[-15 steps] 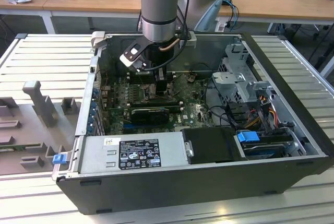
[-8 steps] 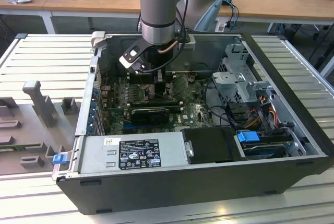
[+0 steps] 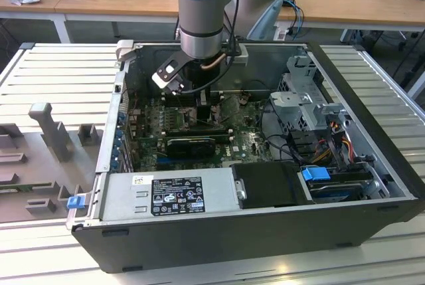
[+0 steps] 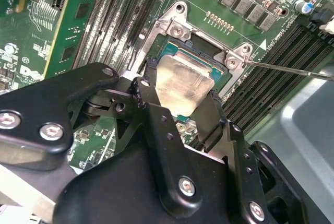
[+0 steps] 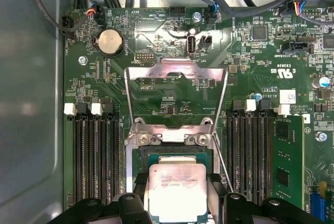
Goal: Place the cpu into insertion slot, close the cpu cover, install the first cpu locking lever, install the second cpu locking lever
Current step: 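Place the cpu into insertion slot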
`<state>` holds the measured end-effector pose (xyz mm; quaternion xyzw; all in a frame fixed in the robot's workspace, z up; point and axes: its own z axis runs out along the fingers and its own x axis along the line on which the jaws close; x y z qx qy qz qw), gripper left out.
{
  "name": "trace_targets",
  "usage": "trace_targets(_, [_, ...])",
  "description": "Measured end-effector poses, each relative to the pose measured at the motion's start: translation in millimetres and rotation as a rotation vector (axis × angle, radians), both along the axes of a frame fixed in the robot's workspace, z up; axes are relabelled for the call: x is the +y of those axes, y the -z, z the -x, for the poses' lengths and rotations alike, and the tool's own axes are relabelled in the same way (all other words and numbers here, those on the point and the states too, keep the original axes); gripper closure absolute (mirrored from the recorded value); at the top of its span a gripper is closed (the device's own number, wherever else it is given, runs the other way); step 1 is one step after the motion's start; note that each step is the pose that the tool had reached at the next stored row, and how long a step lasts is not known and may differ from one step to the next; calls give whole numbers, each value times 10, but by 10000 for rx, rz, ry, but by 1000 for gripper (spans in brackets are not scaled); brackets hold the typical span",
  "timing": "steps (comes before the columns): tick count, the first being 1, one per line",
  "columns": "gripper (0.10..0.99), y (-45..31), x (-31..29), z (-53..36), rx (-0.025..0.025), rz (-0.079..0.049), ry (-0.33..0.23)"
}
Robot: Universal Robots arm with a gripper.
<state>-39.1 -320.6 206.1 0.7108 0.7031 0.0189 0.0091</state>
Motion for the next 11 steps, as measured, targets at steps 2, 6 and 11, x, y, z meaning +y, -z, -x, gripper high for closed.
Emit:
trace_targets(2, [553, 17, 7, -1, 0, -1, -2])
trace_targets(6, [553, 33, 8, 0, 3, 4, -1])
trace_targets(11, [553, 34, 8, 0, 1, 1, 3])
